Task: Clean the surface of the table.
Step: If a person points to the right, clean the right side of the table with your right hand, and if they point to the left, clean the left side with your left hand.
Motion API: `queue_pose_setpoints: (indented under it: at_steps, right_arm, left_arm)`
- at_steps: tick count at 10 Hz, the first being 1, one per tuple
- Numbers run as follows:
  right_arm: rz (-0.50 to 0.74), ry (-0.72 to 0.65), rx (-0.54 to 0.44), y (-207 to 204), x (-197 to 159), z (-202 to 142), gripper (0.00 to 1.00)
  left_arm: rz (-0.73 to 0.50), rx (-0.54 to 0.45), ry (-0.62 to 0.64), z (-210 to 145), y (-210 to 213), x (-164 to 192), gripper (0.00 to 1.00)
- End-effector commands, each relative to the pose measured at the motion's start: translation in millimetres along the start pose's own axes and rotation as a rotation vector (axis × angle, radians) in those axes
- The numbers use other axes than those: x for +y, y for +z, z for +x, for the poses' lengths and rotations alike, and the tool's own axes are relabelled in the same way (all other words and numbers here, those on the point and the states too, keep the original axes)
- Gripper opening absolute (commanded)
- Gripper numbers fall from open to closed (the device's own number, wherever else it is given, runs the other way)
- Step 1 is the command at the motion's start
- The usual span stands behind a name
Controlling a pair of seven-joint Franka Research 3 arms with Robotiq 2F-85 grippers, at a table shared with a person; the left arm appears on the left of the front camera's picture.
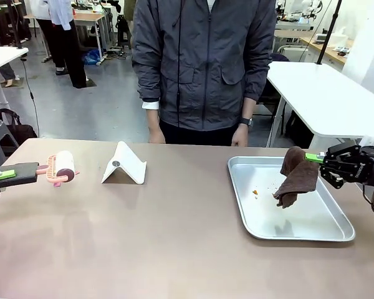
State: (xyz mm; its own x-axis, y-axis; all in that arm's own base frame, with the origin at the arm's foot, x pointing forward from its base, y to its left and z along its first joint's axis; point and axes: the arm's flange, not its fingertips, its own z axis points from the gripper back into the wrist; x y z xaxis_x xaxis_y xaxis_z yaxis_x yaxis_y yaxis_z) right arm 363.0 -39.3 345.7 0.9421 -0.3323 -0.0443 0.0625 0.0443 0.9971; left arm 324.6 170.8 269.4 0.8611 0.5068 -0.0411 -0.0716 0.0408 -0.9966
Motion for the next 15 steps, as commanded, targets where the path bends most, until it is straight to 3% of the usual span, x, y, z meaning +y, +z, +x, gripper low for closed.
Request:
queue_pose_setpoints:
  at_steps: [1, 14, 15]
  right_arm:
    - [0.002, 0.003, -0.017, -3.9, 5.7, 1.1, 0.0]
    - [0.002, 0.003, -0.017, -3.9, 5.7, 1.1, 0.0]
    - [0.0, 0.0, 0.0, 0.0, 0.0, 0.0, 0.07]
  left_arm:
    - [-0.018, -0.003, 0.009, -0.8, 3.0, -4.4, 0.0]
    - [-0.018, -0.003, 0.009, -0.8, 3.0, -4.4, 0.0]
    - [-0.018, -0.003, 0.009, -0.8, 3.0, -4.4, 0.0]
